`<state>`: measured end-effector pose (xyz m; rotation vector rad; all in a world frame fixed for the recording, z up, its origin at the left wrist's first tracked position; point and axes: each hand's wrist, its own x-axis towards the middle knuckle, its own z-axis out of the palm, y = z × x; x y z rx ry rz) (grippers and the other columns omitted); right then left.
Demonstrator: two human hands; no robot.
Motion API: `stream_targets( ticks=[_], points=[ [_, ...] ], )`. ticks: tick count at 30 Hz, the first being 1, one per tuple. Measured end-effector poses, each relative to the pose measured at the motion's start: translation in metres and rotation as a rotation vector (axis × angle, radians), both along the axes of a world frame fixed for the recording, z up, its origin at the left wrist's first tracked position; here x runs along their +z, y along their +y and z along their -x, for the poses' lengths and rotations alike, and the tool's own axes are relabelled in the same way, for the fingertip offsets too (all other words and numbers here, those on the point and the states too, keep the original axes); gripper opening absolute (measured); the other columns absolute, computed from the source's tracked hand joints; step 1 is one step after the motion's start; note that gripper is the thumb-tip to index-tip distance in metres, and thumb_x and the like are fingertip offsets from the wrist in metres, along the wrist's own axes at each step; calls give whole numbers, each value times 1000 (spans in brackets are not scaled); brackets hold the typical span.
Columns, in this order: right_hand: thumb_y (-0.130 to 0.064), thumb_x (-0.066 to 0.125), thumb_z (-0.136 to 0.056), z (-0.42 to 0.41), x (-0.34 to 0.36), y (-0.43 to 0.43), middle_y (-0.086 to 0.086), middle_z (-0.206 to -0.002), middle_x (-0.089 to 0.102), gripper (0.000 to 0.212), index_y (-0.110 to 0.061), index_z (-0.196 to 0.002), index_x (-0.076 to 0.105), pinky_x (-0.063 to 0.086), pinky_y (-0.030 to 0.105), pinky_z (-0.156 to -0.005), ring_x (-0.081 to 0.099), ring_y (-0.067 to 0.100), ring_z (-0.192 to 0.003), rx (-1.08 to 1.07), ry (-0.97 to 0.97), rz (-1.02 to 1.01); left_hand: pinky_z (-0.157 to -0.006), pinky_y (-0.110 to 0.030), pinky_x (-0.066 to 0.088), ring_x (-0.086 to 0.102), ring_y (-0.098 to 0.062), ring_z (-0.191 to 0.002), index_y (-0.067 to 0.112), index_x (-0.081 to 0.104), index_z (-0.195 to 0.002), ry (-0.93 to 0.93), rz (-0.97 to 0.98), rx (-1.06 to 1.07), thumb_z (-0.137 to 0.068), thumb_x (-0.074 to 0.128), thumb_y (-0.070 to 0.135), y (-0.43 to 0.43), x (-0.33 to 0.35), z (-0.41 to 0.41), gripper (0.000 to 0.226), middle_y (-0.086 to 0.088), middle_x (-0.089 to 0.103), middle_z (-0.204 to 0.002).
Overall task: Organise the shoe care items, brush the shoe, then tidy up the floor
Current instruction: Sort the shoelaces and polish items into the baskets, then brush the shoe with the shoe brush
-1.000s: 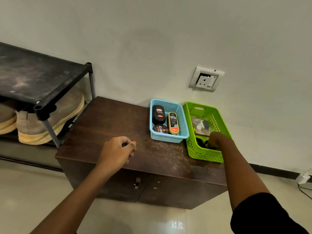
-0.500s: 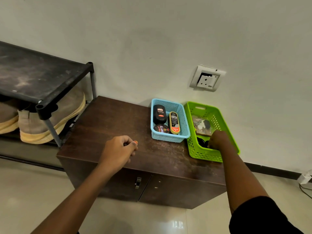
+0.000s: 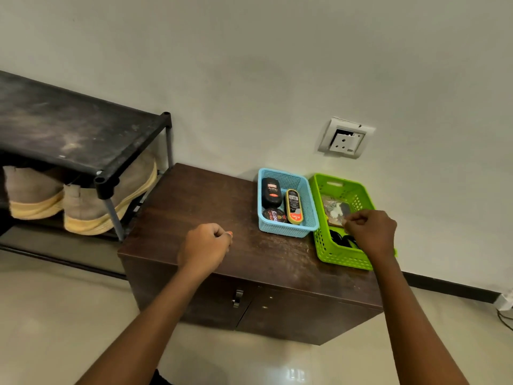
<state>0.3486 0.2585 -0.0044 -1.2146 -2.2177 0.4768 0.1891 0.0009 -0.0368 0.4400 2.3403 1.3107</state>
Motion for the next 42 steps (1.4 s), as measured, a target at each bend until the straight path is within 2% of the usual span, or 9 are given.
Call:
stream_targets(
  ticks=[2, 4, 8, 11, 16, 20, 26, 33, 42],
  points=[
    [-6, 73, -74, 13, -3, -38, 5, -63, 67, 3, -8, -76, 73, 40, 7, -57, 58, -5, -50, 139, 53, 37, -72, -40, 57, 64, -19, -68, 19, 64, -71, 25, 58, 38, -90, 54, 32, -2, 1, 0, 25, 0, 68, -72],
    [-3, 69, -77, 34, -11, -77, 5, -69, 70, 10, -11, -79, 73, 48, 20, -64, 60, 1, -55, 337, 0, 71, -71, -35, 54, 64, -17, -72, 21, 63, -73, 52, 121, 90, -90, 53, 34, -6, 3, 2, 23, 2, 67, -77],
    [-2, 53, -88, 74, -45, -128, 4, -115, 68, 35, -16, -117, 66, 45, 26, -93, 62, 21, -106, 597, -443, 42, -69, -30, 45, 56, -18, -81, 24, 60, -84, 90, 127, 292, -90, 49, 28, -18, 11, 11, 13, 4, 61, -87],
    [1, 46, -86, 85, -66, -141, 10, -133, 55, 55, -22, -137, 47, 44, 32, -99, 54, 27, -119, 635, -622, 86, -72, -32, 46, 57, -21, -83, 26, 60, -89, 48, 24, 470, -89, 47, 20, -35, 13, 23, 14, 4, 61, -89],
    [-1, 47, -88, 90, -73, -143, 11, -131, 51, 47, -13, -133, 47, 45, 34, -97, 51, 27, -117, 687, -831, 48, -87, -44, 49, 59, -23, -90, 23, 59, -94, 23, -117, 668, -85, 53, 13, -76, 6, 58, 15, 4, 59, -88],
    [-2, 45, -89, 97, -76, -137, 9, -129, 53, 44, -14, -131, 50, 44, 32, -95, 51, 25, -115, 705, -885, 5, -86, -44, 47, 52, -32, -106, 18, 57, -107, 117, -8, 731, -83, 51, 7, -111, -9, 95, 27, -10, 59, -112],
    [-5, 45, -90, 101, -83, -129, 10, -127, 53, 43, -16, -131, 50, 46, 29, -92, 54, 24, -112, 706, -888, 4, -97, -48, 35, 32, -43, -125, 25, 34, -139, 281, 178, 471, -85, 54, 5, -129, -30, 146, 62, -23, 39, -136],
    [-10, 45, -93, 103, -89, -122, 9, -121, 53, 32, -15, -125, 51, 41, 24, -82, 53, 21, -106, 698, -885, 19, -83, -46, 46, 50, -44, -111, 10, 44, -125, 324, 457, 302, -88, 60, 20, -124, -30, 191, 42, -24, 53, -121],
    [0, 46, -88, 101, -87, -128, 8, -130, 52, 45, -14, -130, 50, 45, 31, -95, 51, 25, -116, 742, -904, -53, -66, -32, 38, 51, -24, -79, 3, 57, -96, 480, 301, 337, -83, 71, 17, -149, -11, 156, 24, -12, 55, -85]
  ],
)
